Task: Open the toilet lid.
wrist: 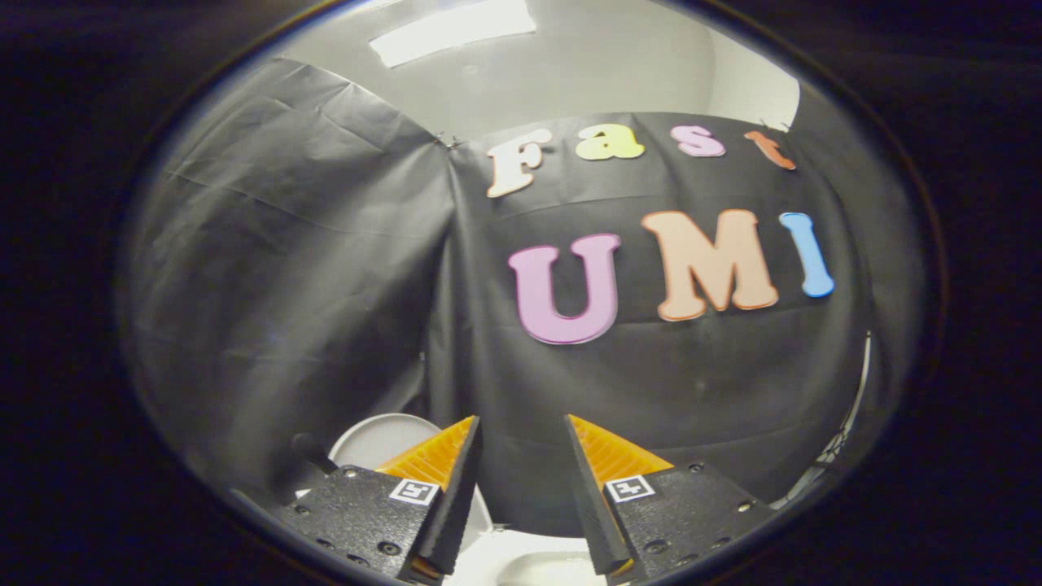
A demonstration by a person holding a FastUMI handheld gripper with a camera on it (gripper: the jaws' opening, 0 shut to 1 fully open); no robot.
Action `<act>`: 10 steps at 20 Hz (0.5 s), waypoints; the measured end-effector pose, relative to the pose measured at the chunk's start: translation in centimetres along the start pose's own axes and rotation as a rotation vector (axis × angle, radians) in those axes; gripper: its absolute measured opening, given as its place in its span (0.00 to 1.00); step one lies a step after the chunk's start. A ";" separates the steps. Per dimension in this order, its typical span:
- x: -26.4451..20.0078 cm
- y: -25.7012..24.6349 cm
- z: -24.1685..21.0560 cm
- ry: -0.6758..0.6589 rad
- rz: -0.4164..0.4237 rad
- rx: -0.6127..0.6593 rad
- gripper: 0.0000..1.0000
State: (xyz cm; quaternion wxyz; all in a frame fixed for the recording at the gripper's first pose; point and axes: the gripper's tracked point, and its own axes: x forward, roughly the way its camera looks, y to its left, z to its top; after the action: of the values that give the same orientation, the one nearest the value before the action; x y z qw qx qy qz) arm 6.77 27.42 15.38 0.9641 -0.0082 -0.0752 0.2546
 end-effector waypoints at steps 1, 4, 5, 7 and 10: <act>-0.7 -2.1 -0.2 0.005 -0.036 -0.005 0.60; -3.3 -7.4 -0.7 0.009 -0.128 0.004 0.60; -4.3 -9.2 -0.9 0.010 -0.159 0.010 0.60; -5.8 -11.5 -1.4 0.010 -0.200 0.009 0.60; -8.4 -14.0 -2.4 0.008 -0.233 0.008 0.60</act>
State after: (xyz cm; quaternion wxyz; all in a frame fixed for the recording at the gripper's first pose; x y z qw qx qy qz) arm 6.78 11.16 12.58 0.9875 0.0035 -0.0706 0.1409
